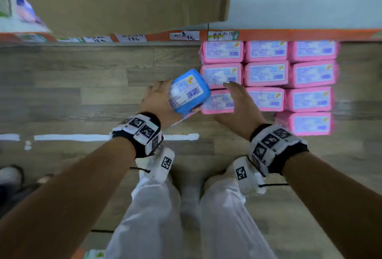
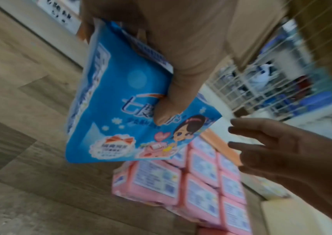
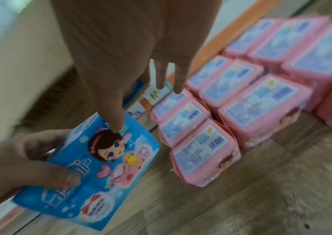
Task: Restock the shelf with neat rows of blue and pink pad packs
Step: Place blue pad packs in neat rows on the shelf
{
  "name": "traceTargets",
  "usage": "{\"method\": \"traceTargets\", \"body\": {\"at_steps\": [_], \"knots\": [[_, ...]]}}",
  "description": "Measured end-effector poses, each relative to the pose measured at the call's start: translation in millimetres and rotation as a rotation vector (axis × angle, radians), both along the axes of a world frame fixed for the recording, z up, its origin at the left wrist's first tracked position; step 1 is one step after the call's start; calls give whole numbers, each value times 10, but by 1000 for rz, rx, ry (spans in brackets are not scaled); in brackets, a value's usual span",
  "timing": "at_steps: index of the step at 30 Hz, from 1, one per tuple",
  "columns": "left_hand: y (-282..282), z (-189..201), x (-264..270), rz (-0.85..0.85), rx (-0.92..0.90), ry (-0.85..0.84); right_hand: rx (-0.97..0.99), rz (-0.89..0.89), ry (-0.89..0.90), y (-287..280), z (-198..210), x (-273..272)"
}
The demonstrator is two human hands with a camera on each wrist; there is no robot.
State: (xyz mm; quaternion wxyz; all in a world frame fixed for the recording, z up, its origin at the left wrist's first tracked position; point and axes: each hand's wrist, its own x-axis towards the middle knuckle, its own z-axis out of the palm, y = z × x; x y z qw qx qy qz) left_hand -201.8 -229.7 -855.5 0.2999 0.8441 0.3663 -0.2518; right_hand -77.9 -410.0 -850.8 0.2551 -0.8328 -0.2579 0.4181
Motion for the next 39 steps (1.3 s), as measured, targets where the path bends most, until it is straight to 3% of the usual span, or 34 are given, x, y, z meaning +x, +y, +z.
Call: {"method": "traceTargets", "body": {"at_steps": [5, 8, 10, 13, 19, 24, 31, 39], "knots": [[-243, 1611, -24, -46, -158, -196, 285, 117, -106, 3, 1623, -39], [-274, 2648, 54, -23, -229, -322, 424, 117, -49, 53, 2649, 17], [-264, 3290, 96, -85, -163, -358, 400, 163, -2, 74, 3237, 116], [-233, 4154, 150, -157, -93, -404, 350, 291, -84, 65, 4040, 273], [-184, 5542, 157, -168, 113, -563, 415, 313, -261, 135, 5465, 535], [70, 6292, 124, -61, 255, -707, 551, 273, -421, 369, 6273, 698], [766, 7157, 382, -163, 396, -793, 706, 233, -537, 992, 7086, 935], [1743, 7522, 878, -134, 427, -834, 707, 80, -578, 1967, 7525, 1171]]}}
